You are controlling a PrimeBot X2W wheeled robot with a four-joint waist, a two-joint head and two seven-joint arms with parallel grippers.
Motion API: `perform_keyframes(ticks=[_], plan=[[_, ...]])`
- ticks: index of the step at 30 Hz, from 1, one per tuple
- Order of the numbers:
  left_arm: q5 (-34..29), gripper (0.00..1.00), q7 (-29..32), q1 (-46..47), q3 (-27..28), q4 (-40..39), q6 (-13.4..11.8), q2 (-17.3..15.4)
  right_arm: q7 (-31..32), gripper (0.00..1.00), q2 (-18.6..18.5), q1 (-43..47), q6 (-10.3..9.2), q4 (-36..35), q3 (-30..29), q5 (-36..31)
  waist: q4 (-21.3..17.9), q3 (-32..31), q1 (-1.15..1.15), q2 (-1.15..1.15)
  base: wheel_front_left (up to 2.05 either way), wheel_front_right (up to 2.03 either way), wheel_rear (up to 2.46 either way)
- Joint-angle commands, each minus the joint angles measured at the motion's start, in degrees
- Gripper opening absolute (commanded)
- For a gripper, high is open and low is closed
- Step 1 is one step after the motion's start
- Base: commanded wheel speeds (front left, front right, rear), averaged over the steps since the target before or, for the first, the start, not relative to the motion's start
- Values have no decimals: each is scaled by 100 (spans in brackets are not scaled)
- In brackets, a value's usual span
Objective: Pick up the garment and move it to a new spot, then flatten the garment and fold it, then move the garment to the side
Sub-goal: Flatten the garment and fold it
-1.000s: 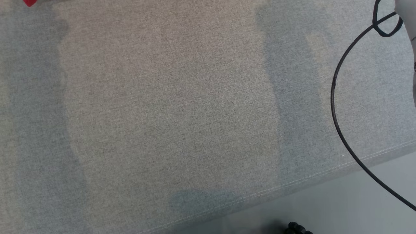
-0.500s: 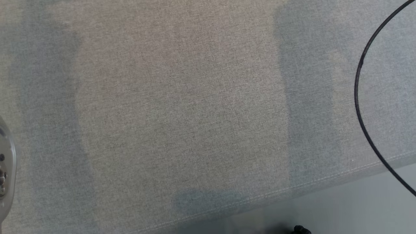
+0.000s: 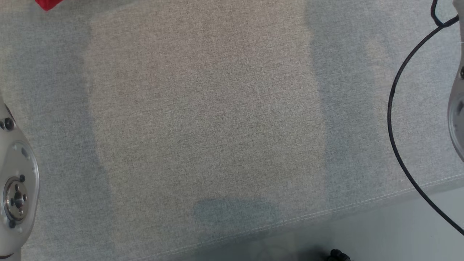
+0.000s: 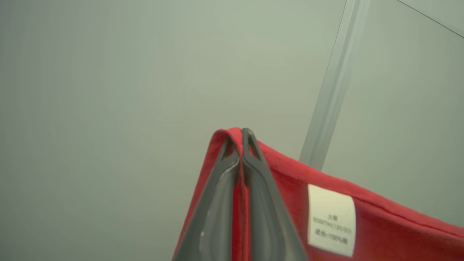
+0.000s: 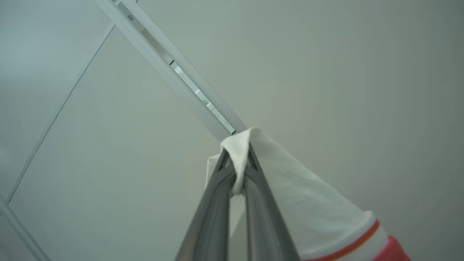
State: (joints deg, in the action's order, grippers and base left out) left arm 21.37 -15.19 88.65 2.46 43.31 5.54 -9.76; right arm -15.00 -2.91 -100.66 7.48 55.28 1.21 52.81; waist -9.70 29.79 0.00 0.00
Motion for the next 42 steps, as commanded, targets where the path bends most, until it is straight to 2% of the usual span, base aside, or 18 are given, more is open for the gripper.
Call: perform_keyframes(ticks=[1, 5, 11, 17, 21, 22, 25, 30, 38, 42], plan=[[-36, 0, 1, -48, 44, 4, 20, -28, -18, 0, 0, 106, 2, -20, 41, 41, 12, 21, 0, 0, 0, 0, 0], [21, 0, 1, -90, 165, -42, 115, -44, -18, 0, -11, 193, 3, -213, 97, 355, 9, -5, 0, 0, 0, 0, 0], [346, 0, 1, -289, 142, 148, 194, -9, -17, 0, -7, 589, 2, -474, 872, 1118, 1, -84, 0, 0, 0, 0, 0], [1024, 0, 144, -965, -420, 173, 200, -51, 187, 0, -4, 1462, 2, -501, 1556, 1625, 50, -257, 0, 0, 0, 0, 0], [1550, 0, 371, -1756, -966, -330, 200, -171, 461, 0, -6, 2371, 3, -792, 1802, 1832, 105, -447, 0, 0, 0, 0, 0], [1866, 0, 471, -2313, -1127, -693, 198, -258, 613, 0, -17, 2936, 3, -1017, 1839, 1969, 137, -585, 0, 0, 0, 0, 0], [2314, 0, 569, -3218, -1313, -1416, 198, -418, 842, 0, -101, 3845, 3, -1473, 1851, 2158, 179, -787, 0, 0, 0, 0, 0], [2801, 0, 542, -4866, -1300, -2674, 198, -699, 951, 0, -437, 5377, 3, -2574, 1902, 2138, 234, -1129, 0, 0, 0, 0, 0], [2886, 0, 197, -7229, -1153, -4134, 99, -678, 1010, 0, -1007, 7858, 3, -4694, 1528, 1971, 270, -1576, 0, 0, 0, 0, 0], [2704, 0, 110, -8130, -1262, -4402, 41, -622, 1125, 0, -1060, 8986, 3, -5500, 1301, 1771, 220, -1773, 0, 0, 0, 0, 0]])
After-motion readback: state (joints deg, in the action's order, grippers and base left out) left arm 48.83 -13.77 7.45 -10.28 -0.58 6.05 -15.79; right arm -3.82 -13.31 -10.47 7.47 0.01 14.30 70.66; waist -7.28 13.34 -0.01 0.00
